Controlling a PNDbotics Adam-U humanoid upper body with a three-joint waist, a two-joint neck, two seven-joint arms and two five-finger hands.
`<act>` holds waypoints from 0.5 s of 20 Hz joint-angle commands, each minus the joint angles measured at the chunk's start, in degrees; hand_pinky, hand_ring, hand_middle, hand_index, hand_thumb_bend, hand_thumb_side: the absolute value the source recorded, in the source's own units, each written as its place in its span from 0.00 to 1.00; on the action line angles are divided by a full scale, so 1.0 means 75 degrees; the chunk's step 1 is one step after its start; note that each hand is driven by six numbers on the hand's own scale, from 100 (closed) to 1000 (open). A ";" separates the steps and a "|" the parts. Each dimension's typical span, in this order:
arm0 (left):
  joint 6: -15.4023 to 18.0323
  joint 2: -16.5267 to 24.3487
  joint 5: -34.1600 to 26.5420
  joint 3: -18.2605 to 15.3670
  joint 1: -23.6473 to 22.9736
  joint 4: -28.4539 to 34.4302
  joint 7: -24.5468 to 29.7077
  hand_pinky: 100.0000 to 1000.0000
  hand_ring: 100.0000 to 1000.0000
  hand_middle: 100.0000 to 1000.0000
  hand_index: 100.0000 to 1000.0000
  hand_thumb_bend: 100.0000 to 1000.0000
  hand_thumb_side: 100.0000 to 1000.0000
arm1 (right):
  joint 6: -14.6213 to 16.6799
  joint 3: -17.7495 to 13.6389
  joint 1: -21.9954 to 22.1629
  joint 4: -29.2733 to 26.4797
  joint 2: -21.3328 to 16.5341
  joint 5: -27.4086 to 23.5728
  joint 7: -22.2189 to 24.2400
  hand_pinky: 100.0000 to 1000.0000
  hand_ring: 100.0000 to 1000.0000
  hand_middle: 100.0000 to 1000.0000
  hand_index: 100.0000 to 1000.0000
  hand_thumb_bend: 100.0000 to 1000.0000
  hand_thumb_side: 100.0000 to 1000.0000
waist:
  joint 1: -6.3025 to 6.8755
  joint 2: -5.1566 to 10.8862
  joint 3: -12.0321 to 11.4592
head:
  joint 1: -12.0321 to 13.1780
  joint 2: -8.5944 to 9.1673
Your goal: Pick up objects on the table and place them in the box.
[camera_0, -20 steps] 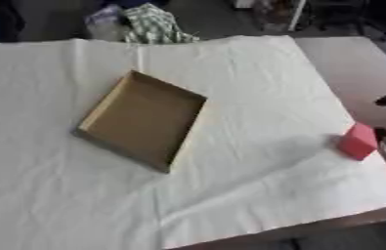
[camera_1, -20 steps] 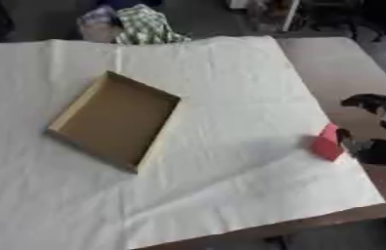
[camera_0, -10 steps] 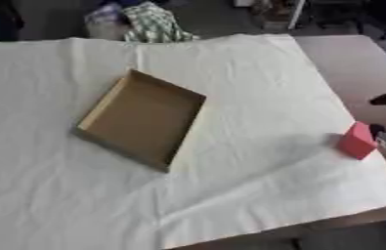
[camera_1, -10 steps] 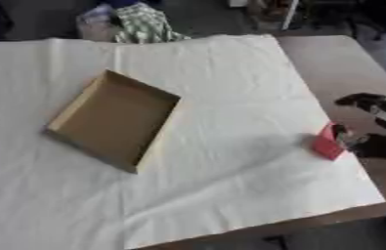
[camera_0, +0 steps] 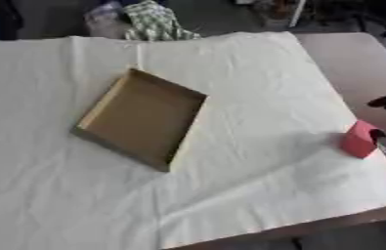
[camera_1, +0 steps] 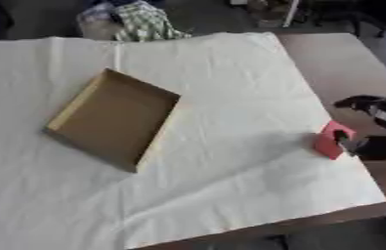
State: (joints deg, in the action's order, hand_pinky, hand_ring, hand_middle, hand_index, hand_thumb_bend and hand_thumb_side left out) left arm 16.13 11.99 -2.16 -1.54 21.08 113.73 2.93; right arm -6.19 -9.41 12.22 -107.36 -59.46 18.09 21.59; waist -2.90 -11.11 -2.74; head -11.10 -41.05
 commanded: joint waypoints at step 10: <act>-0.0044 -0.0008 -0.0085 0.0044 0.0034 0.0115 0.0131 0.49 0.67 0.61 0.74 0.00 0.65 | 0.0007 0.0073 -0.0101 0.0597 -0.0320 0.0371 0.0238 0.93 1.00 0.98 1.00 0.00 0.66 | -0.0001 0.0028 -0.0017 | -0.0042 0.0032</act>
State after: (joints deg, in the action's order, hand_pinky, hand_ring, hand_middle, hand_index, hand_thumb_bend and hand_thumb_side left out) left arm 15.76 11.92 -2.50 -1.35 21.01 113.73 3.65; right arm -6.13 -8.38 12.00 -103.20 -59.78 20.27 23.21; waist -2.91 -11.49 -2.84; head -11.25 -41.05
